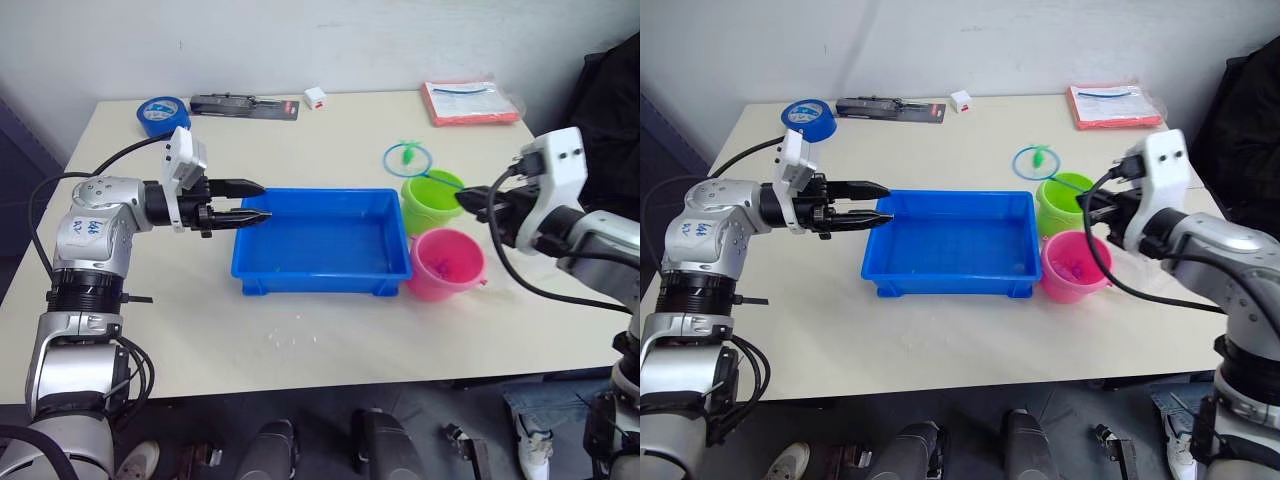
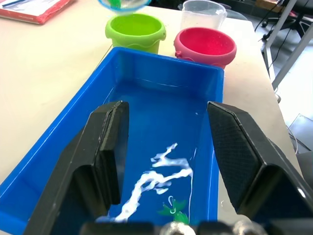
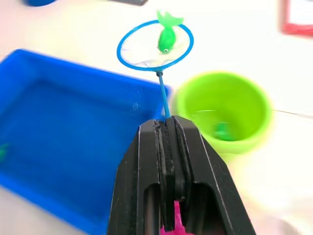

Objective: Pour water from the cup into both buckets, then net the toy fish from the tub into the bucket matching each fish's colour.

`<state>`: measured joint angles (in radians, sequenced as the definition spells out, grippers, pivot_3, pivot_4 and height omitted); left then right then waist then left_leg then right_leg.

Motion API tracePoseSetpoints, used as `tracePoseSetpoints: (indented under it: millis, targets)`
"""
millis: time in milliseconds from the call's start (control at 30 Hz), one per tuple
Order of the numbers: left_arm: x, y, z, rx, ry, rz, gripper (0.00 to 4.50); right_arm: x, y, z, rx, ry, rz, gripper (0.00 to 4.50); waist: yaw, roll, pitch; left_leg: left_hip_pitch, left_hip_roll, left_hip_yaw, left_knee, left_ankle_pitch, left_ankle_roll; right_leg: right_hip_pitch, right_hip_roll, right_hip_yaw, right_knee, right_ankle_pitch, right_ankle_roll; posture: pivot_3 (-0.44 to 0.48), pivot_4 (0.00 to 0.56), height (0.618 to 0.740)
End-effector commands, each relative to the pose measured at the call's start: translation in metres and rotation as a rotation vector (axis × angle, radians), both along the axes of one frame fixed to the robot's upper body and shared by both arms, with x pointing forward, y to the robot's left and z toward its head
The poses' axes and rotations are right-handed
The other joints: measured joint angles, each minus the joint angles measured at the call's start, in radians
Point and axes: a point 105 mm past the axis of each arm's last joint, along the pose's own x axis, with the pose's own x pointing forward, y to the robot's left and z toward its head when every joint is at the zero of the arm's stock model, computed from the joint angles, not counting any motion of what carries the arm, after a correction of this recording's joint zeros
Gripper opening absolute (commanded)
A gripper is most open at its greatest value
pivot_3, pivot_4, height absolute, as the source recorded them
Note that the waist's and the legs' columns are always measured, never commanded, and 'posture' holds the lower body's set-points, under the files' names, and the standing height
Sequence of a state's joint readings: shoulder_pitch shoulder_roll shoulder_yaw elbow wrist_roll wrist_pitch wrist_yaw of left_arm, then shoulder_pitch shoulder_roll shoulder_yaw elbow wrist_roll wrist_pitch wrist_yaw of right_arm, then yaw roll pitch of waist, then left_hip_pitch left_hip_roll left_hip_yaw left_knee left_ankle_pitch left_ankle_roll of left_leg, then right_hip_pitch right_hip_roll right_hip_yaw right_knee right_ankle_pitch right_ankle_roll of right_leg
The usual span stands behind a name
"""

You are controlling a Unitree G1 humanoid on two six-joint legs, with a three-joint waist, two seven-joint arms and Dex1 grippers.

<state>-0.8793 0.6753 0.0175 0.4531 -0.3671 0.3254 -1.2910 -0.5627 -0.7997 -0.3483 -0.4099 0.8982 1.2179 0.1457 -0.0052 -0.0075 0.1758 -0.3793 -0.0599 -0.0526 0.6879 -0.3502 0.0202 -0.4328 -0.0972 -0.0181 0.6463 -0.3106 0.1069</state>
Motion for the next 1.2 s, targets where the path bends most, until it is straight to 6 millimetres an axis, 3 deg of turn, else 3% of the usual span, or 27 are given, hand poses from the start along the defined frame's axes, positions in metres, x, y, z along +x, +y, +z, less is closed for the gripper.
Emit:
tracePoseSetpoints:
  millis: [33,267,600,1033,1200]
  targets:
    - [0.002,-0.003,0.012,0.005,-0.053,-0.02,2.79,-0.001,-0.013,0.013,-0.091,-0.084,-0.05,0.8,0.002,0.0,0.0,0.0,0.0,0.0,0.0,0.0,0.0,0.0,0.0,0.0,0.0,0.0,0.0,0.0,0.15,0.737]
    - [0.004,-0.004,0.014,0.005,-0.059,-0.03,2.79,0.002,-0.028,-0.002,-0.329,-0.091,-0.093,0.8,0.003,0.0,0.0,0.0,0.0,0.001,0.0,0.0,0.0,0.0,0.0,0.001,0.0,0.0,0.0,0.0,0.15,0.737]
    - [0.003,-0.003,0.012,0.006,-0.056,-0.03,2.79,0.015,-0.038,-0.011,-0.966,-0.223,-0.103,0.8,0.002,0.0,0.0,0.0,0.0,0.003,0.0,0.0,0.0,-0.001,0.001,0.0,0.0,0.0,0.0,0.0,0.15,0.737]
    - [0.001,-0.002,0.008,0.001,-0.05,-0.017,2.79,0.017,-0.021,-0.002,-1.562,-0.529,0.044,0.8,0.002,0.0,0.0,0.0,0.0,0.005,0.0,0.0,0.0,-0.002,0.001,-0.001,0.0,0.0,0.0,0.0,0.15,0.737]
    - [0.001,-0.001,0.008,0.0,-0.05,-0.013,2.79,0.014,-0.019,-0.006,-1.696,-0.617,0.076,0.8,0.003,0.0,0.0,0.0,0.0,0.005,0.0,0.0,0.0,-0.003,0.001,-0.001,0.001,0.0,0.0,0.0,0.15,0.737]
